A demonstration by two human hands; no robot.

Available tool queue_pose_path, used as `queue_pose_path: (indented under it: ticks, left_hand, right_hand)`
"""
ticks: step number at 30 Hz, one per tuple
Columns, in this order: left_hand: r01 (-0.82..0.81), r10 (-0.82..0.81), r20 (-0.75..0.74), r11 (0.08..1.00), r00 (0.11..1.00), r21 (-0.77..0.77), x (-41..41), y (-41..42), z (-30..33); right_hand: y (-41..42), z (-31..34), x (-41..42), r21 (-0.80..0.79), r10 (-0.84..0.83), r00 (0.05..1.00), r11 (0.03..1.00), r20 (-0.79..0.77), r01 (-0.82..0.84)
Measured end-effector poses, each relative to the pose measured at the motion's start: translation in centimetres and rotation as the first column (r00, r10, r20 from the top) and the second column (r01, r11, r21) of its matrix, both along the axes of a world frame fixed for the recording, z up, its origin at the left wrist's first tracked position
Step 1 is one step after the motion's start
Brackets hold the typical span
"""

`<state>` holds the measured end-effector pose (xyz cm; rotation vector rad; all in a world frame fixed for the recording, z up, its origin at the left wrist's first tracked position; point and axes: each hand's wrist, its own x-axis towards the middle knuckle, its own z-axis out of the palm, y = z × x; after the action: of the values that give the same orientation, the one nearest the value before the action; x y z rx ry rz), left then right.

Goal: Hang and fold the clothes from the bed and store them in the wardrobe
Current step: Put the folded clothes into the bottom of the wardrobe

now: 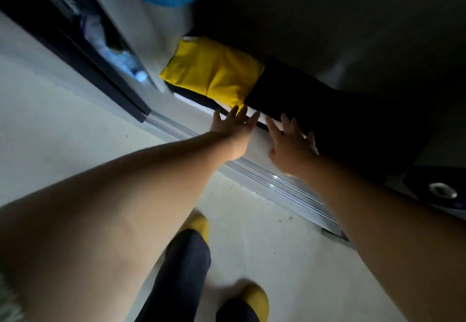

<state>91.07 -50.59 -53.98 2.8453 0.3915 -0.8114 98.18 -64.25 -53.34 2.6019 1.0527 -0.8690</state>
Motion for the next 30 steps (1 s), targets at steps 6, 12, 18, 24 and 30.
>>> queue_pose_path:
  ticks: [6, 12, 18, 24, 30]
  left_hand:
    - [-0.11, 0.11, -0.096, 0.994, 0.989, 0.003, -8.6, -2.1, 9.6]
    - [-0.199, 0.198, 0.027, 0.978, 0.98, 0.066, -14.2, -2.8, 24.9]
    - [-0.301, 0.289, 0.119, 0.949, 0.95, 0.095, -19.9, -5.3, 38.3]
    - [-0.231, 0.228, 0.045, 0.968, 0.973, 0.094, -23.9, -9.1, 43.3]
    - [-0.036, 0.032, 0.126, 0.999, 0.992, 0.025, -24.8, -10.3, 45.3]
  right_hand:
    - [-0.5, 9.8, -6.9, -0.053, 0.098, 0.992, 0.993, -0.074, -0.102]
    - [-1.3, 25.1, -9.5, 0.059, 0.147, 0.985, 0.988, -0.087, -0.142]
    - [-5.7, 38.1, -12.4, 0.1, 0.081, 0.996, 0.992, -0.048, -0.076]
    - [-9.7, 42.0, -18.0, 0.081, -0.046, 0.996, 0.995, -0.071, 0.051]
    - [-12.5, 42.6, -21.9, 0.094, -0.268, 0.958, 0.956, -0.1, 0.277]
